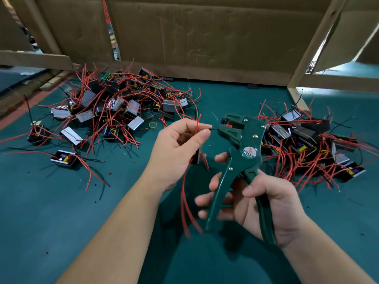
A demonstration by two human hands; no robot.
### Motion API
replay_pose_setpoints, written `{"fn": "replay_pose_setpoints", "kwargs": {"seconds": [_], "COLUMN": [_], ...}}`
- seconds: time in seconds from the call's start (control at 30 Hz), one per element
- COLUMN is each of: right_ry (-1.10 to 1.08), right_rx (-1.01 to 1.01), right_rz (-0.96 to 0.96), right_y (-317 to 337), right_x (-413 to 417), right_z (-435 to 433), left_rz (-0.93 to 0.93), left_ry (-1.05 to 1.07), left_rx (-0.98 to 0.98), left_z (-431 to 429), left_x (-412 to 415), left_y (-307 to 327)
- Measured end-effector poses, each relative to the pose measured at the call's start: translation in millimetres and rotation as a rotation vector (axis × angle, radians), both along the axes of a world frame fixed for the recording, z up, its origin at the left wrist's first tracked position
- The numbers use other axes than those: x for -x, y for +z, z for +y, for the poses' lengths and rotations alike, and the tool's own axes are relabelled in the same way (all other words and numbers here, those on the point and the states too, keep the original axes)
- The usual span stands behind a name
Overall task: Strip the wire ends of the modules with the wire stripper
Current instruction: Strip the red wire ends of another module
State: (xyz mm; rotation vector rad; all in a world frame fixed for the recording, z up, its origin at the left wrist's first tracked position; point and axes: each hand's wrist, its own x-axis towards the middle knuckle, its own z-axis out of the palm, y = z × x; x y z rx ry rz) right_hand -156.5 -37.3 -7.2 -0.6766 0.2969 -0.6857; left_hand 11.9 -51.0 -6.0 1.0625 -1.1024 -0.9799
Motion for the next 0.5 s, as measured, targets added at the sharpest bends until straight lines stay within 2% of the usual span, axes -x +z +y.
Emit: {"fn": "replay_pose_setpoints", "kwargs": {"seconds": [0.33, 0.5], "right_ry": [0.121, 0.065], "right_rx": [0.060, 0.074], "right_rz": [-0.018, 0.062], "right_y": [-1.2, -0.7], "right_x": [3.9, 3.3], "right_z": [-1.5, -1.6], "left_rz": [-0.030, -0.311], "left_ry": [0.112, 0.142], "left_rx": [0.078, 0.185], "left_z": [0.5, 1.1], "left_x": [-8.2, -9.6], "left_y": [4.5, 2.4]}}
